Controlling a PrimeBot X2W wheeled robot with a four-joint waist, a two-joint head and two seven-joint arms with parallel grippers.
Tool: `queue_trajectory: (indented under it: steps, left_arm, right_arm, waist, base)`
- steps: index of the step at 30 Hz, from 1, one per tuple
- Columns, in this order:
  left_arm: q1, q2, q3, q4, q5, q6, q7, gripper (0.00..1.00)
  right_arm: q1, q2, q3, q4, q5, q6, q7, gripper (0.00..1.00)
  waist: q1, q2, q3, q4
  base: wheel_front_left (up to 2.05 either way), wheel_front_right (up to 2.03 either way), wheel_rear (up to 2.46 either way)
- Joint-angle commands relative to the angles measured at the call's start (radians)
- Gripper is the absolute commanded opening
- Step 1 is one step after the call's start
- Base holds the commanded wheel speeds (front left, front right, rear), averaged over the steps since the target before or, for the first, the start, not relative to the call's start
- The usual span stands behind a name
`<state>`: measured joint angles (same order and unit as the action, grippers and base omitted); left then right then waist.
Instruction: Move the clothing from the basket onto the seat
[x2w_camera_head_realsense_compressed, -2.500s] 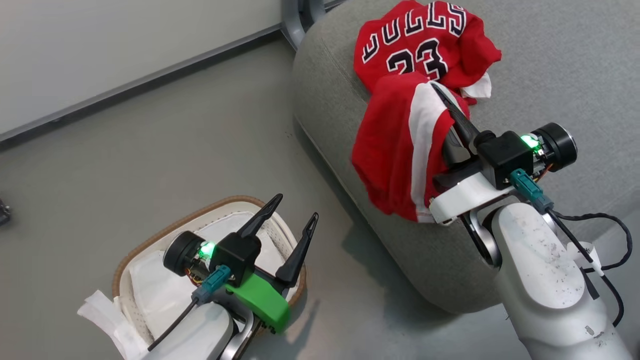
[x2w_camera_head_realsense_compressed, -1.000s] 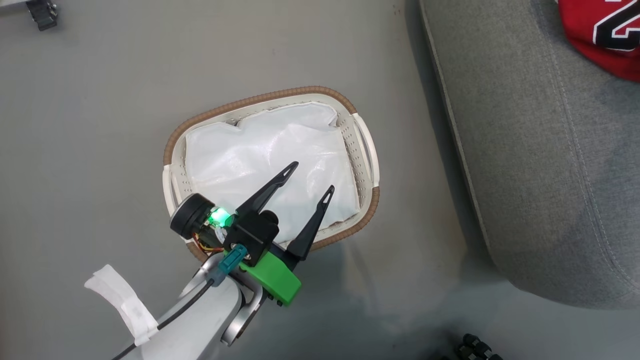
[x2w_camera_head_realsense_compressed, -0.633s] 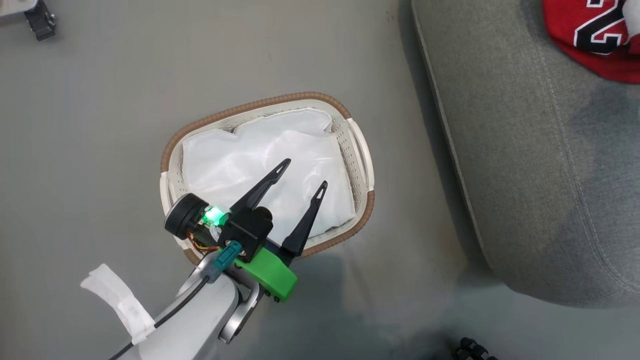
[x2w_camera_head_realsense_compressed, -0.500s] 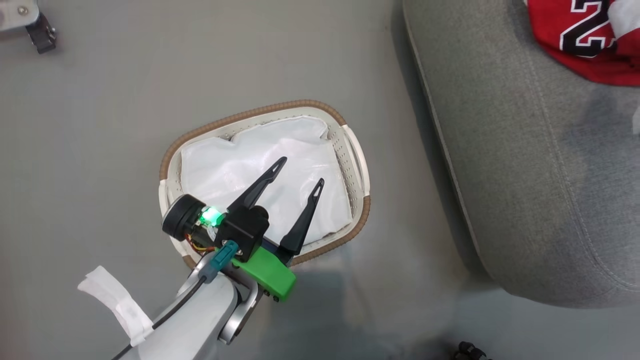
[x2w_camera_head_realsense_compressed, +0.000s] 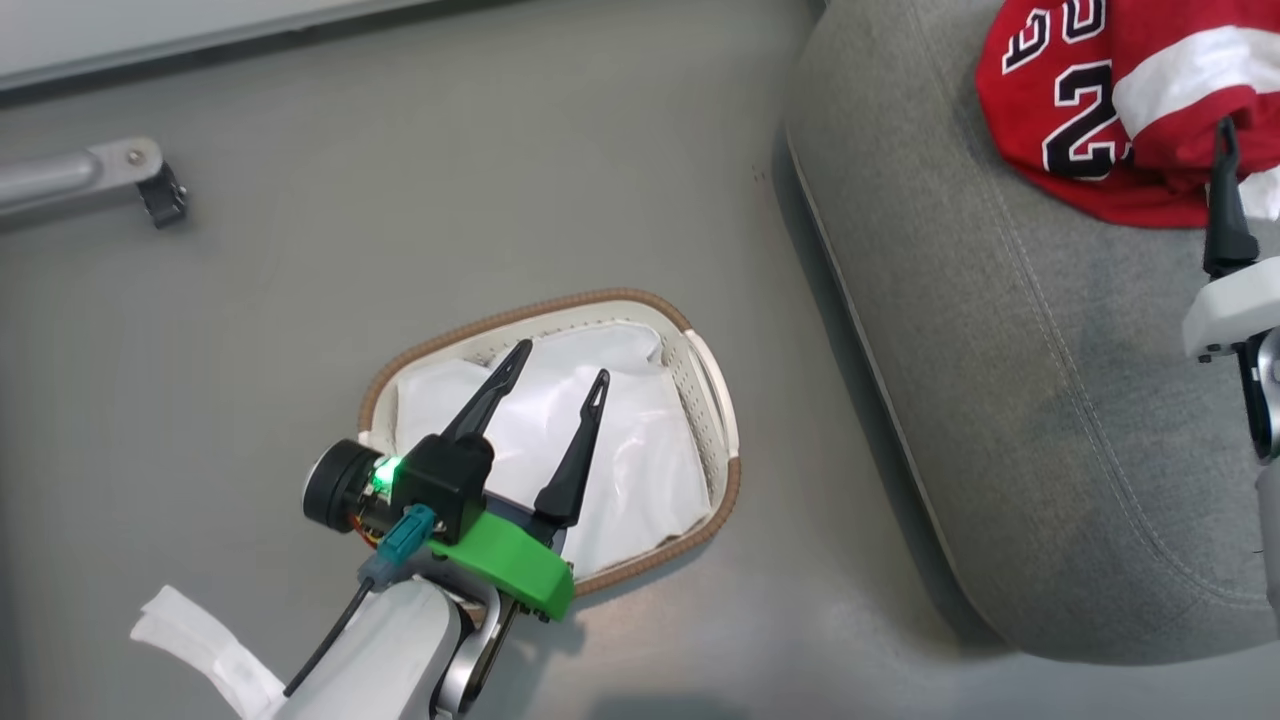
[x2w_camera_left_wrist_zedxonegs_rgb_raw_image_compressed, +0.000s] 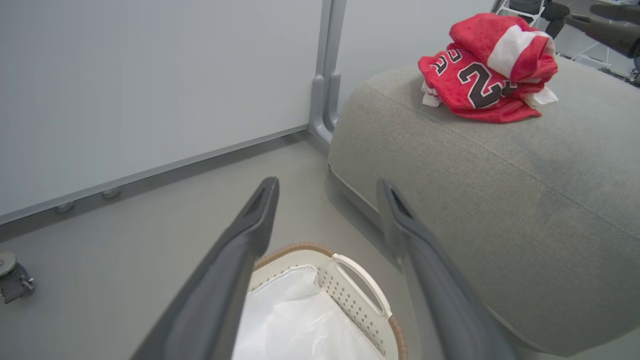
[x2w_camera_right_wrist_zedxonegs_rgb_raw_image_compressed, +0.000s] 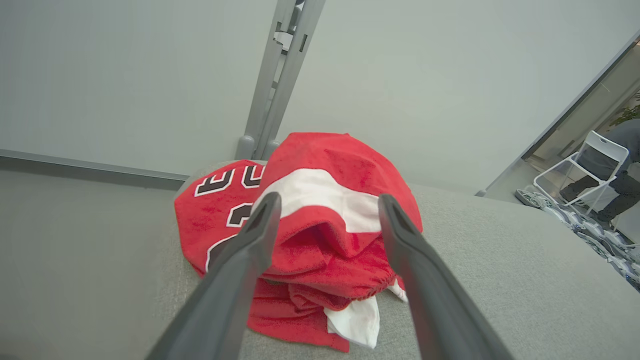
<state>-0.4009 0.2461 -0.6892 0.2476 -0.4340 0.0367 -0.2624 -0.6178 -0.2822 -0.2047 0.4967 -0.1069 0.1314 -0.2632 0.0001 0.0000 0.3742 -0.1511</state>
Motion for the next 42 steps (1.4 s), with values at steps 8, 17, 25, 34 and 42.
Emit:
queue_trajectory:
  steps: [8, 17, 25, 34, 42]
  left_arm:
    - [0.128, -0.048, 0.134, -0.009, 0.037, -0.005, -0.002, 1.00]
    - [0.290, -0.093, 0.327, -0.055, 0.071, 0.011, -0.002, 1.00]
    - [0.407, -0.138, 0.452, -0.076, 0.111, -0.013, -0.002, 1.00]
    - [0.500, -0.169, 0.546, -0.063, 0.127, -0.037, -0.002, 1.00]
    - [0.557, -0.187, 0.603, -0.067, 0.138, -0.062, -0.002, 1.00]
  right_arm:
    - [0.033, 0.037, 0.108, -0.022, 0.058, -0.001, -0.002, 1.00]
    - [0.147, 0.121, 0.201, -0.040, 0.112, -0.001, -0.002, 1.00]
    - [0.309, 0.216, 0.214, -0.093, 0.148, -0.001, -0.002, 1.00]
    - [0.463, 0.230, 0.274, -0.159, 0.233, -0.001, -0.002, 1.00]
    - [0.506, 0.230, 0.316, -0.171, 0.250, -0.001, -0.002, 1.00]
  waist:
    - [-0.0001, 0.0000, -0.167, 0.122]
    - [-0.0001, 0.0000, -0.262, 0.186]
    - [-0.0001, 0.0000, -0.312, 0.209]
    - [-0.0001, 0.0000, -0.355, 0.201]
    - [-0.0001, 0.0000, -0.371, 0.186]
  base:
    - [0.00, 0.00, 0.00]
    - [0.00, 0.00, 0.00]
    - [0.00, 0.00, 0.00]
    - [0.00, 0.00, 0.00]
    - [0.00, 0.00, 0.00]
